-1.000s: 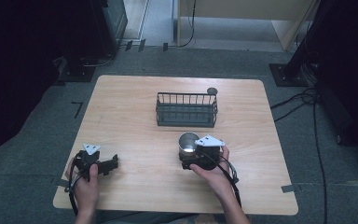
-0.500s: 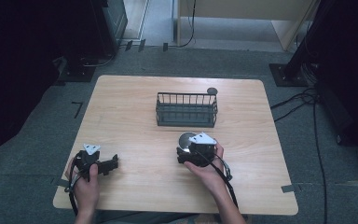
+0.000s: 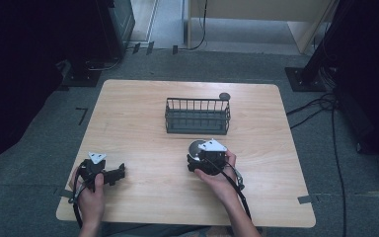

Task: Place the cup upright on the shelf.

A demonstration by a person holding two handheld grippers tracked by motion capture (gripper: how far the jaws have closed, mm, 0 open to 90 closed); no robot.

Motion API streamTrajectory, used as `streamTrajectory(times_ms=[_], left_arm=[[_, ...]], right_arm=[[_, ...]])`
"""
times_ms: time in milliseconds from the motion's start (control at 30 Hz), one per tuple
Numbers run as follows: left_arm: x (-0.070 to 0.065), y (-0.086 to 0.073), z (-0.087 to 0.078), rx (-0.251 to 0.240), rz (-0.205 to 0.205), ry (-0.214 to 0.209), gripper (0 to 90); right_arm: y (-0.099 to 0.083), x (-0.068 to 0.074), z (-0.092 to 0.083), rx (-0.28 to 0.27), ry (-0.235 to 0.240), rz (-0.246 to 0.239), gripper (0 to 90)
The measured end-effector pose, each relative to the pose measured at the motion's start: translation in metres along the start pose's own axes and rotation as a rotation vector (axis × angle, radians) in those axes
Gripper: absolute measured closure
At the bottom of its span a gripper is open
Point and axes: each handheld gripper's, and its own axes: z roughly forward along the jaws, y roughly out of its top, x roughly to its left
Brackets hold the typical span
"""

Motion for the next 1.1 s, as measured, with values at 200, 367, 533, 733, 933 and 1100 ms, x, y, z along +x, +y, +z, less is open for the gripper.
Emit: streamTrajectory(times_ms=[200, 367, 533, 733, 933, 1100], left_arm=[[0.000, 0.000, 0.000, 0.000, 0.000, 0.000, 0.0], [0.000, 0.000, 0.000, 0.000, 0.000, 0.000, 0.0], [0.000, 0.000, 0.000, 0.000, 0.000, 0.000, 0.0], [0.000, 0.000, 0.000, 0.000, 0.000, 0.000, 0.0], [0.000, 0.000, 0.000, 0.001, 0.001, 0.000, 0.0], [0.000, 0.000, 0.000, -0.001, 0.000, 0.000, 0.0]], right_arm=[[0.007, -0.003, -0.006, -0.010, 0.010, 0.005, 18.2], [0.015, -0.006, -0.011, -0.025, 0.009, 0.005, 18.2], [0.024, -0.010, -0.015, -0.034, 0.004, 0.007, 18.2], [0.033, -0.014, -0.019, -0.044, 0.006, 0.009, 18.2], [0.050, -0.020, -0.024, -0.058, -0.002, -0.002, 18.2], [0.061, -0.025, -0.027, -0.066, -0.011, -0.004, 18.2]])
